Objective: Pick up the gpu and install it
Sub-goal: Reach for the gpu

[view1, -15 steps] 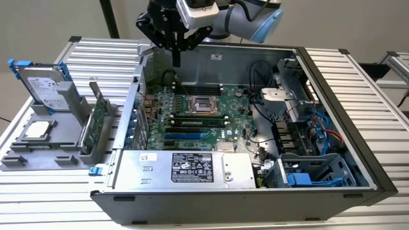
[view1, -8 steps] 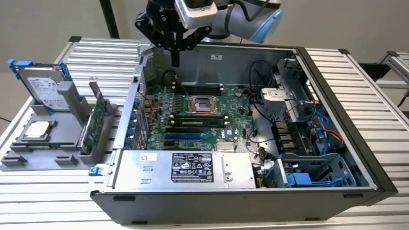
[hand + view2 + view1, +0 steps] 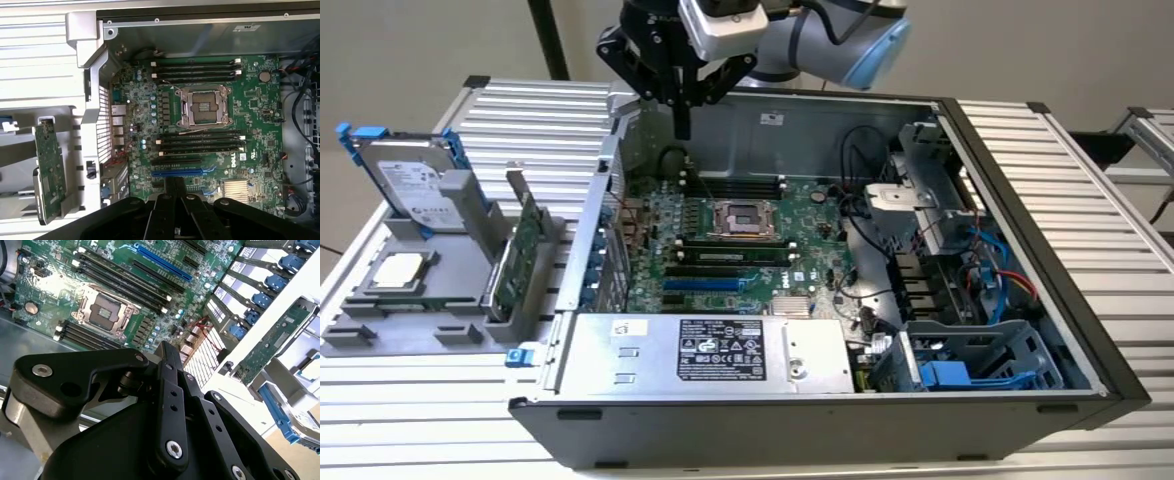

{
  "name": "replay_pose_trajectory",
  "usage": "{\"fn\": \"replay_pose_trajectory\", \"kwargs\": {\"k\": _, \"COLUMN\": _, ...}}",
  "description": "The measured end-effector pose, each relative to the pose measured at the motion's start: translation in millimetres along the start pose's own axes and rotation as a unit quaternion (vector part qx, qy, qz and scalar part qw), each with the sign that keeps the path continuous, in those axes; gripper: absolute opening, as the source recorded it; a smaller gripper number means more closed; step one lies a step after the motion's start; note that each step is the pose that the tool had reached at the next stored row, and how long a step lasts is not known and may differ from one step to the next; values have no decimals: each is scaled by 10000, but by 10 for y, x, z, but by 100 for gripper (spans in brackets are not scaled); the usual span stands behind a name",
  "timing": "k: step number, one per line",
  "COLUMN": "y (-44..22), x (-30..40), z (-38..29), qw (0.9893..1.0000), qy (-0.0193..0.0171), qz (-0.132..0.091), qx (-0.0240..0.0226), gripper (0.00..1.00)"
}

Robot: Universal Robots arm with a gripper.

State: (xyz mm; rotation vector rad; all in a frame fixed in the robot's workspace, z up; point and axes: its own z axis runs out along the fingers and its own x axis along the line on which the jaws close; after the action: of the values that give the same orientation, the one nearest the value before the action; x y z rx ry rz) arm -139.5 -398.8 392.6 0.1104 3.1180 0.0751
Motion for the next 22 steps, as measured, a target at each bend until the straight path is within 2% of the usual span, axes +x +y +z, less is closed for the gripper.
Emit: {"fn": "replay_pose_trajectory", "kwargs": {"k": 22, "y": -10, "x": 138, "z": -3, "qw": 10000, "qy": 0, "qz": 0, "qx": 0, "gripper": 0}}
